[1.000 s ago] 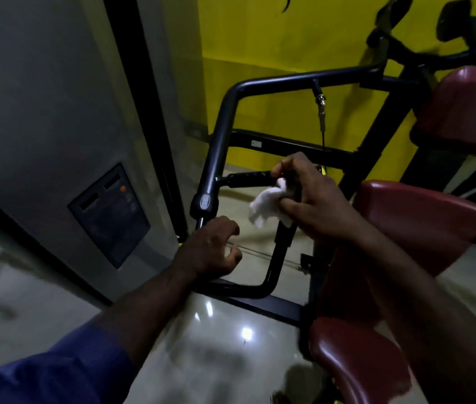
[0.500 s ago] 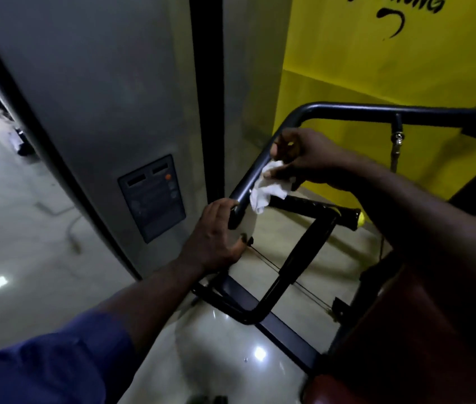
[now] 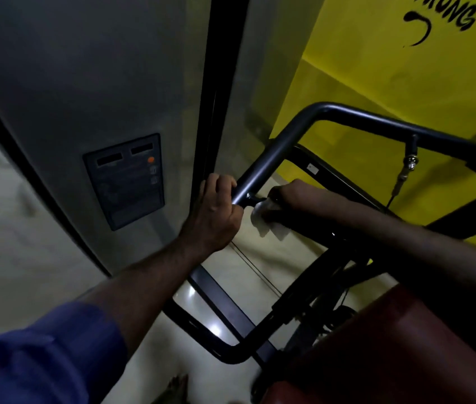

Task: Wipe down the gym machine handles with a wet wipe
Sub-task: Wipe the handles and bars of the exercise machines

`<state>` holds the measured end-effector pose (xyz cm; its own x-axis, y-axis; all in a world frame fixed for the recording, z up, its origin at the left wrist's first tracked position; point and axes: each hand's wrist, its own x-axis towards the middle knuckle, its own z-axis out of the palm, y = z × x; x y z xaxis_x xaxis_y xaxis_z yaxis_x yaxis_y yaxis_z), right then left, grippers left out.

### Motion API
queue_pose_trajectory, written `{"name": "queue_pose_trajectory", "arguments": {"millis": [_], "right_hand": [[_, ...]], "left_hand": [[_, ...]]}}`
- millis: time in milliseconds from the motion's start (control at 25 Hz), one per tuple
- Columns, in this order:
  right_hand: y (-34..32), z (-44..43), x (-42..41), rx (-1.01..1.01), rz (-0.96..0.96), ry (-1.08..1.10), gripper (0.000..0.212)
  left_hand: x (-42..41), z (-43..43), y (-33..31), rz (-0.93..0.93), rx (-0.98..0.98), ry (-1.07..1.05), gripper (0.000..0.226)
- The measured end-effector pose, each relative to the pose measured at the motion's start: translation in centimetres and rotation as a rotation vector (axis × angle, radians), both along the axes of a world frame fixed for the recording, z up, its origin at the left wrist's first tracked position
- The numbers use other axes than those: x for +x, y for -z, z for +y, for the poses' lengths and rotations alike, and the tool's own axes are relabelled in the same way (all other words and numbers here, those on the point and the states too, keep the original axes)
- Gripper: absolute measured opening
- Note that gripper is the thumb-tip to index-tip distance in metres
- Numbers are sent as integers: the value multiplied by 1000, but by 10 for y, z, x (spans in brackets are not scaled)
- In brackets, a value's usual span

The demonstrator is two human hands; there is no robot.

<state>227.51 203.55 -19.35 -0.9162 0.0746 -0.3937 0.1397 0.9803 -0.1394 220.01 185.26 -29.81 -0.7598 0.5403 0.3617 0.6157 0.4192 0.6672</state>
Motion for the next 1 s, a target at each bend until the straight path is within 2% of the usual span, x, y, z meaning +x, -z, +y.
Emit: {"name": "queue_pose_trajectory", "arguments": {"millis": [80,160,240,320,400,480,520,560,640,760,800,840,920,1000], "right_hand": [[9,-1,-4,-64,-48,18,23],[11,12,-2,-399,-65,221,32],[9,12,-5,-610,-171,376,50],[16,9,-18,-448,-282,334,61],[20,-2,-24,-192,-235,178,54],[19,-5,-21,69,33,-24,49],[12,-8,-14,131,159,-160,41],[8,-14,-14,87,254,-252,28],[-1,-23,-13,-180,133,-141,23],[7,-10,-3,-910,-48,323,33],[10,-4,0,-1028,-61,436,39],[14,2,-3,-993,-80,469,42],[18,7,-7,-691,-184,426,43],[16,14,-3,-454,-273,418,35]], "left_hand": [[0,-1,-1,-1,9,-5,33],[1,-2,1,1,17,-4,32],[1,-2,1,-2,22,0,31],[0,-2,1,-3,19,-3,31],[0,-2,1,-35,33,-16,31],[-1,-1,0,-75,67,-23,32],[-1,0,-1,-81,75,-20,32],[-1,1,0,-82,76,-14,32],[-2,1,0,-88,75,-9,32],[-3,3,1,-107,71,-1,32],[-3,3,1,-105,69,4,32],[-2,2,0,-98,69,4,32],[-1,1,0,-89,70,5,32],[0,0,0,-73,66,8,34]]}}
